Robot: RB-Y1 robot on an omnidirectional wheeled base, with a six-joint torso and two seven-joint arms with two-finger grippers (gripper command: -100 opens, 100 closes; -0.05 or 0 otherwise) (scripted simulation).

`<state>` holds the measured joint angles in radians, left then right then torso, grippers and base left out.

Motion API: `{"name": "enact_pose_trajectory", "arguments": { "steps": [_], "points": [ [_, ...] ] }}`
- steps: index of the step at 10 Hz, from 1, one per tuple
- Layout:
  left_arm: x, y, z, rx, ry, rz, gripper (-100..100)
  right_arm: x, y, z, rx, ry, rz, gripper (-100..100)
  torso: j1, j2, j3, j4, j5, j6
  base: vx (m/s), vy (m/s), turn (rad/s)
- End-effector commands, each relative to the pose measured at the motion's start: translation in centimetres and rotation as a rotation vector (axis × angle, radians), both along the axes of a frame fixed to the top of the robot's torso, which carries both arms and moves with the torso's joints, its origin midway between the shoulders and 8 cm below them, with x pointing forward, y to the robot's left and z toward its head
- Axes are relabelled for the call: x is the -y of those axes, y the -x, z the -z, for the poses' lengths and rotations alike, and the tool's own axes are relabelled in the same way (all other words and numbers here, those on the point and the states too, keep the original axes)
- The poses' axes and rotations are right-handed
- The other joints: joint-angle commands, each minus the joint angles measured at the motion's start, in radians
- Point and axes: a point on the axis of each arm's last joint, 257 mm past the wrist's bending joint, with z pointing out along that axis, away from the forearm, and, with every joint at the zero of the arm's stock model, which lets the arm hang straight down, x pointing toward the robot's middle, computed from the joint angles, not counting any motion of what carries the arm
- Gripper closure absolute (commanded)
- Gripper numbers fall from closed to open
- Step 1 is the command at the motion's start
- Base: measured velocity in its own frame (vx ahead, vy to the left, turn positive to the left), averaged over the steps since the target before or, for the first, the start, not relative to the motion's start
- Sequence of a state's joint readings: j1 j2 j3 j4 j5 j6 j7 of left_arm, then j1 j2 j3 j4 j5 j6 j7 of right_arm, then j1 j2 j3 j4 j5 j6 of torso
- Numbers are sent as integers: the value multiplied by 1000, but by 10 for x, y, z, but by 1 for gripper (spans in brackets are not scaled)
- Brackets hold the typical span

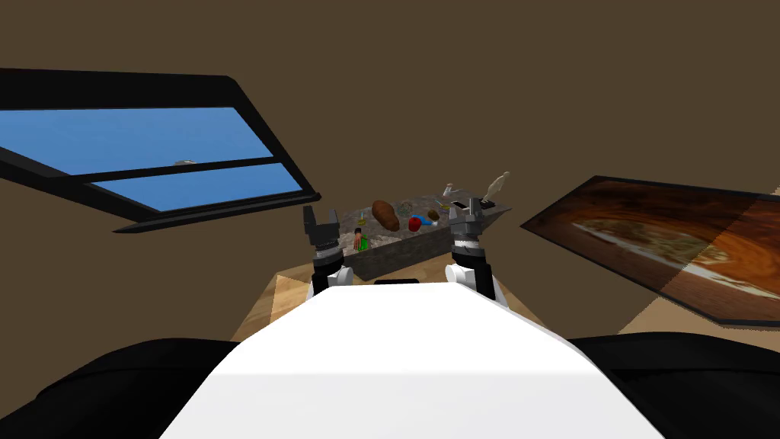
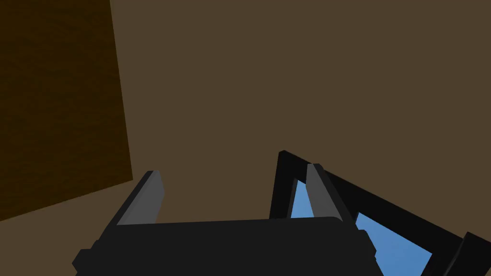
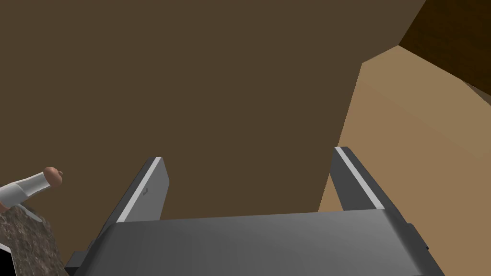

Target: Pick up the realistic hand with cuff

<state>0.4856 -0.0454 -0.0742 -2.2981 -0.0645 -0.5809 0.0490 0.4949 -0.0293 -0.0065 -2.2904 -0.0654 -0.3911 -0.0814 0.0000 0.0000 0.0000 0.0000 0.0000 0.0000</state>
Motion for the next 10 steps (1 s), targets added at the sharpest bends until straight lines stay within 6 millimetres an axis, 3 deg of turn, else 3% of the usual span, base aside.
{"name": "enact_pose_trajectory", "arguments": {
  "steps": [1, 6, 10],
  "points": [
    [6, -6, 4, -22, -24, 26, -100, 0, 0, 0, 0, 0, 0, 0, 0, 0, 0, 0, 0, 0, -18, 37, -14],
    [27, -42, 31, -141, -85, 118, -100, 0, 0, 0, 0, 0, 0, 0, 13, 3, 2, 1, 3, 0, -31, 143, -41],
    [45, -77, 59, -257, -123, 189, -100, 0, 0, 0, 0, 0, 0, 0, 7, 2, 1, 0, 2, 0, -23, 129, -55]
  ]
}}
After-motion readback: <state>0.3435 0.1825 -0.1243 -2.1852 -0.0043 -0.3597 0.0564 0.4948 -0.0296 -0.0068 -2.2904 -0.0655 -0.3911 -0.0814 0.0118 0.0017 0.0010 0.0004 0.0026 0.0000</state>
